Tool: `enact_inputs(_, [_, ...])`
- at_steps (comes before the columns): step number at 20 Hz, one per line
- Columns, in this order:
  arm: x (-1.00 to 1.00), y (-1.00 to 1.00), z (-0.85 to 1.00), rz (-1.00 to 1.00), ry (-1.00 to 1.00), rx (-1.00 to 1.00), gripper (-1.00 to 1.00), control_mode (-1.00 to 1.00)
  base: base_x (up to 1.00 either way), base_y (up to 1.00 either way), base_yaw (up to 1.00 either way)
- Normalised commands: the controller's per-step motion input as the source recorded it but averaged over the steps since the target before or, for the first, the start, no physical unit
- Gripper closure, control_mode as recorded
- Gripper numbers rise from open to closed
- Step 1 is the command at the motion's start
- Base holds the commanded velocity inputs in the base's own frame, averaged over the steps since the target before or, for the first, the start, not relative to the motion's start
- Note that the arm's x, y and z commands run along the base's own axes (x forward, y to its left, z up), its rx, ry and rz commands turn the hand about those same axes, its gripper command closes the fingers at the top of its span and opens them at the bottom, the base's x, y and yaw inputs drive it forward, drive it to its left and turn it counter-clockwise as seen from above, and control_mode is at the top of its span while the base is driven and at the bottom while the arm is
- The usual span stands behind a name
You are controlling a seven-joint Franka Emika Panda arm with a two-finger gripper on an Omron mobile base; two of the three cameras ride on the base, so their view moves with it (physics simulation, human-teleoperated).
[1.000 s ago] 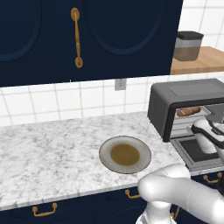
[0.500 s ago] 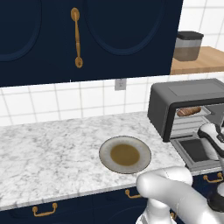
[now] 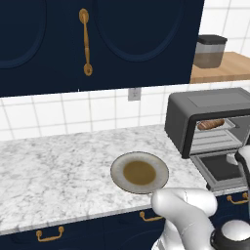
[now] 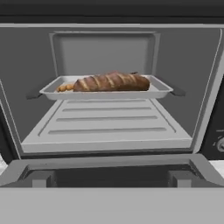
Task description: Pick up the kebab skewer and baguette bread, and place them inside the toaster oven. Close the toaster oven door and start by setting the timer.
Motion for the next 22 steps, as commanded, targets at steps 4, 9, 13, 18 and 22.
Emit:
enact_inputs(4, [-0.77,-0.18,0.0,0.0,0.0,0.0,-1.0,-1.0,0.0,0.0,0.0])
enact_inputs(9, [-0.68,-0.17,0.0,0.0,0.0,0.0,-1.0,-1.0,0.0,0.0,0.0])
enact_inputs(13, [-0.48,-0.16,0.0,0.0,0.01,0.0,-1.0,-1.0,0.0,0.0,0.0])
enact_inputs(18, [-0.46,-0.32,-0.12,0.02,0.0,0.0,-1.0,-1.0,0.0,0.0,0.0])
enact_inputs(22, [-0.41,-0.28,-0.29,0.03,0.0,0.0,-1.0,-1.0,0.0,0.0,0.0])
